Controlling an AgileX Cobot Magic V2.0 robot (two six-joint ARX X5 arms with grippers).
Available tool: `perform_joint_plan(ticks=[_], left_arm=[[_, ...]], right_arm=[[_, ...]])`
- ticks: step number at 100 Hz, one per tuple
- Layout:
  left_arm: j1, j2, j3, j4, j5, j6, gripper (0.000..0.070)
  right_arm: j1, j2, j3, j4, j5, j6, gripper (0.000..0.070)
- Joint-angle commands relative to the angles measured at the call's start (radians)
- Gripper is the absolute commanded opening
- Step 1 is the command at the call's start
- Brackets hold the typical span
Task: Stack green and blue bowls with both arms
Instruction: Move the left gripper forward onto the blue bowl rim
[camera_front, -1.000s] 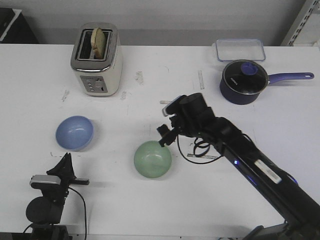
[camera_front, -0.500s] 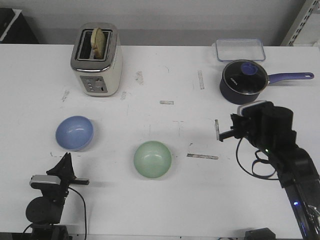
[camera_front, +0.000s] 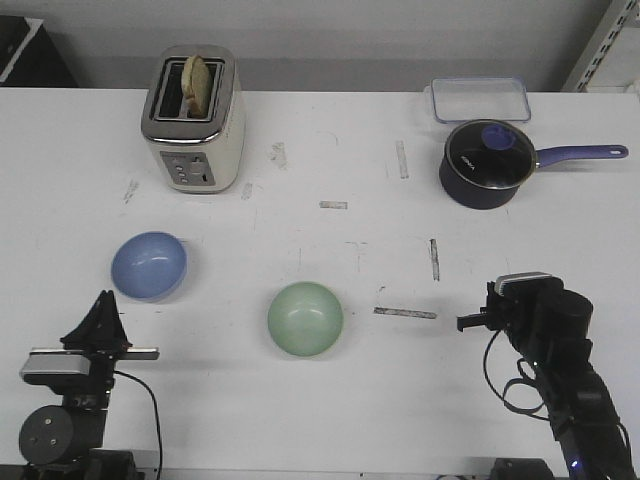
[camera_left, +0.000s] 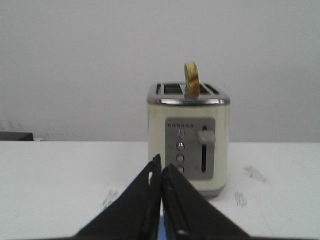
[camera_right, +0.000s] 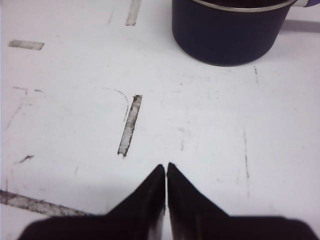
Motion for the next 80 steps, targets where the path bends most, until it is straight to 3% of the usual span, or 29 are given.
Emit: perform_joint_plan(ticks=[1,23,39,47,62,67,80], left_arm=[[0.000,0.072,0.127,-0.037,-0.008,-0.011,0.0001],[0.000,0.423,0.521,-0.194,-0.008,0.009,0.0022],[0.002,0.657,0.738,-0.294,-0.008,0.005,0.0260],[0.002,0.761,0.806,-0.331,-0.008,-0.006,0.0338],[0.031,0.926,0.884,-0.428,-0.007,-0.130,0.0540],[0.055,0.975,0.898,-0.473,-0.001,-0.157,0.0572],[0.136,1.082,0.900,-0.584,0.095,-0.189,0.0569]], right_arm=[[0.006,0.004,0.013,0.028,0.002,-0.008,0.0000],[0.007,0.004,0.013,0.053,0.004,-0.008,0.0000],[0.007,0.004,0.013,0.074,0.006,-0.009,0.0000],[0.007,0.004,0.013,0.077,0.005,-0.009,0.0000],[0.007,0.004,0.013,0.089,0.005,-0.028,0.0000],[0.007,0.004,0.013,0.088,0.006,-0.031,0.0000],[0.007,0.004,0.013,0.088,0.006,-0.031,0.0000]])
